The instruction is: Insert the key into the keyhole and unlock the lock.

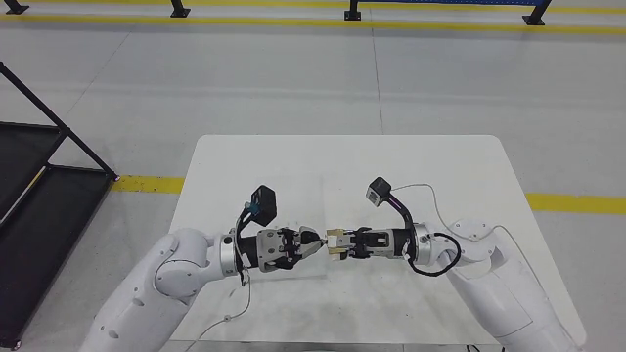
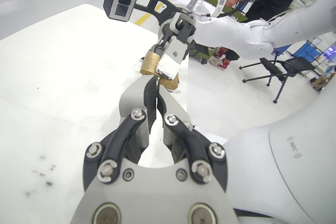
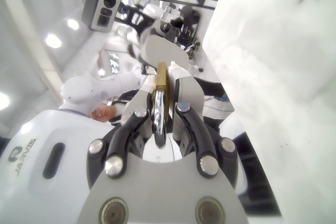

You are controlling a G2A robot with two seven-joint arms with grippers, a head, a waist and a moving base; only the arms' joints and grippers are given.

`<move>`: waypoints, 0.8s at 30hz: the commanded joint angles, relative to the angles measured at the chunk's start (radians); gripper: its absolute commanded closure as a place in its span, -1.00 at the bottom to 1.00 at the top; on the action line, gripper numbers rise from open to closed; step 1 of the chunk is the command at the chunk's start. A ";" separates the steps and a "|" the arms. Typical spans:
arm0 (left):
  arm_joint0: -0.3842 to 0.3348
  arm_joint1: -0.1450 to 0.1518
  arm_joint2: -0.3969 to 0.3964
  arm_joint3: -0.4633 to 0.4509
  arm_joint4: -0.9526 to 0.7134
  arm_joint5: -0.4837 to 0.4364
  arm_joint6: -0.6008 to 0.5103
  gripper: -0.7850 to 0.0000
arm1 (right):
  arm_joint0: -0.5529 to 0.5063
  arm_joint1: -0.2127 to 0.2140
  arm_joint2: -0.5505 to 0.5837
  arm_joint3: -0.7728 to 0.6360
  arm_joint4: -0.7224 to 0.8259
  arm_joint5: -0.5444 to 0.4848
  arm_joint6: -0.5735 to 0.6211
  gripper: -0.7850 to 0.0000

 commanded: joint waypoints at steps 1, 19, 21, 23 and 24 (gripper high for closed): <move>0.004 -0.001 0.000 -0.003 0.029 -0.007 0.028 1.00 | 0.001 0.000 0.000 0.001 0.000 0.000 0.000 1.00; 0.041 -0.007 -0.015 -0.048 0.320 -0.025 0.244 1.00 | 0.008 -0.001 -0.002 0.010 0.007 0.005 0.003 1.00; 0.050 -0.007 -0.018 -0.057 0.367 -0.018 0.271 1.00 | 0.008 -0.001 -0.003 0.011 0.007 0.008 0.002 1.00; 0.059 -0.008 -0.019 -0.063 0.409 -0.010 0.301 1.00 | 0.009 -0.002 -0.003 0.011 0.009 0.007 0.002 1.00; 0.063 -0.009 -0.018 -0.064 0.426 -0.007 0.315 1.00 | 0.008 -0.002 -0.003 0.012 0.010 0.006 0.001 1.00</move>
